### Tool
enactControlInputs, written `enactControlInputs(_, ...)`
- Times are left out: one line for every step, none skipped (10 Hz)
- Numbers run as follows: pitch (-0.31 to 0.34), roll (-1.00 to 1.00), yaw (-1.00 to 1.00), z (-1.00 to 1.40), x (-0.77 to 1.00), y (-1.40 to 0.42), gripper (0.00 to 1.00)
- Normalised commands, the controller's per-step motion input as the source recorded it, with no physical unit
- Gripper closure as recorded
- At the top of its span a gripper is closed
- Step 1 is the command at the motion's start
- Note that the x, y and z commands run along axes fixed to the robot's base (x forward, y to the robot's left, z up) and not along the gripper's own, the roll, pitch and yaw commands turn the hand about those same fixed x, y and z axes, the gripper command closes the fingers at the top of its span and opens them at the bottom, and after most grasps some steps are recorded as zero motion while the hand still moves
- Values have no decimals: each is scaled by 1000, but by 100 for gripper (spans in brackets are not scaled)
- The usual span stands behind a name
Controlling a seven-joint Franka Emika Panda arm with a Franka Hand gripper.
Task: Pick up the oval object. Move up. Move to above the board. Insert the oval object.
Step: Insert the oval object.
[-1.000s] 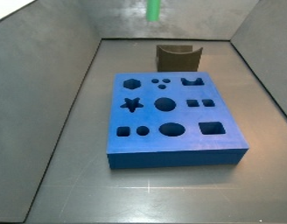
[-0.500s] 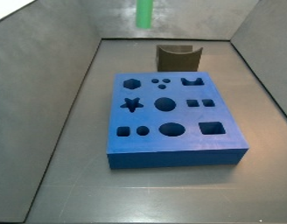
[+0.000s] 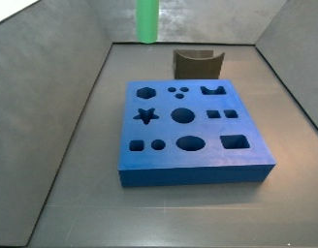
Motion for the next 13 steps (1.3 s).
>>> enactControlInputs(-30, 0, 69, -40, 214, -114, 100)
enactControlInputs(-50, 27, 60, -91, 440, -269, 100)
enactControlInputs(-11, 57, 66, -106, 666, -351, 100)
enactControlInputs(0, 69, 66, -131, 783, -380, 100)
enactControlInputs(0, 99, 134, -220, 794, -437, 100)
enactControlInputs(64, 100, 166, -300, 800, -466, 100)
enactControlInputs(149, 111, 40, -369, 771, -523, 100)
enactControlInputs(117, 97, -183, -386, 540, -483, 100)
enactControlInputs(3, 51, -680, -369, 169, -311, 100)
enactControlInputs(39, 40, -749, -380, 51, -283, 100)
enactControlInputs(0, 27, -934, -394, 0, -206, 100)
enactControlInputs(0, 21, -971, -400, 0, -146, 100)
enactControlInputs(0, 17, -1000, -400, 0, -100, 100)
